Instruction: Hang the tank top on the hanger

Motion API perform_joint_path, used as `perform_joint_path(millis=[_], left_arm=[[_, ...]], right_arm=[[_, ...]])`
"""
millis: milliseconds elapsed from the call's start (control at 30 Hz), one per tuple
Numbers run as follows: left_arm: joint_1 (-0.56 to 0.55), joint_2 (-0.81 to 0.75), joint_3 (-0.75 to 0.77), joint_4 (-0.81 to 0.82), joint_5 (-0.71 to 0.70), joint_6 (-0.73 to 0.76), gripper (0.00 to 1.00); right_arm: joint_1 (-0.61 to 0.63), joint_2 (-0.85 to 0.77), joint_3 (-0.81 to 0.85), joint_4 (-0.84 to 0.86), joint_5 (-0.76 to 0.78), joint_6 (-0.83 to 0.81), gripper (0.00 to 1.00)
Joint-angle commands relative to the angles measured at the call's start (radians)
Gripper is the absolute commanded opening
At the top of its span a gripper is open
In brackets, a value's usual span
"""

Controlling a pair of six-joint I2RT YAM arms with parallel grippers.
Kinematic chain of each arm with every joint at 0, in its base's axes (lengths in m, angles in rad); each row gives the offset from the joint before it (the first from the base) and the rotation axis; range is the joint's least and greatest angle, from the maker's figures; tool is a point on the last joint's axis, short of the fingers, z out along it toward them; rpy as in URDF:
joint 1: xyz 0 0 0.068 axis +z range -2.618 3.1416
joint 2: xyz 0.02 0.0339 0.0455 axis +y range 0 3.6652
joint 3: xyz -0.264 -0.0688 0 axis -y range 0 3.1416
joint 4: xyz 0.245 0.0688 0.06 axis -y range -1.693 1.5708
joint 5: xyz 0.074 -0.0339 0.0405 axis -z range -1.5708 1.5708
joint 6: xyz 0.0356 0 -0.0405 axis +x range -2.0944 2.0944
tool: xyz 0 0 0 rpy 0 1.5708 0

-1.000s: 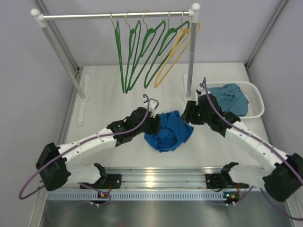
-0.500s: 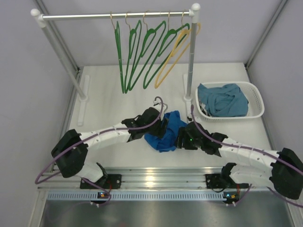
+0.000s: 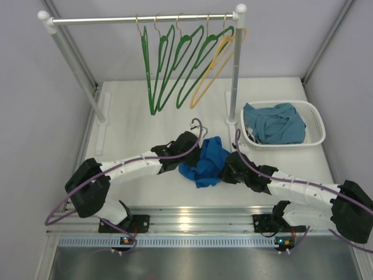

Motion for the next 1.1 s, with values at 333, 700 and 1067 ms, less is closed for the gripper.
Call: perform_joint_path(millis=[333, 700, 1067], left_arm=[[0.002, -0.053, 0.066, -0.015, 0.05, 0.008, 0.0], [0.0, -0.22, 0.09, -0.121, 0.074, -0.017, 0.0], [0.0, -0.427, 0.173, -0.211, -0.031, -0.046, 0.0]], right_arm=[[0.023, -0.226, 0.01, -0.175, 0.113, -0.002, 0.0], [0.025, -0.293, 0.177, -0.382, 0.191, -0.061, 0.0], [0.025, -0.214, 0.6, -0.614, 0.28, -0.271, 0.0]])
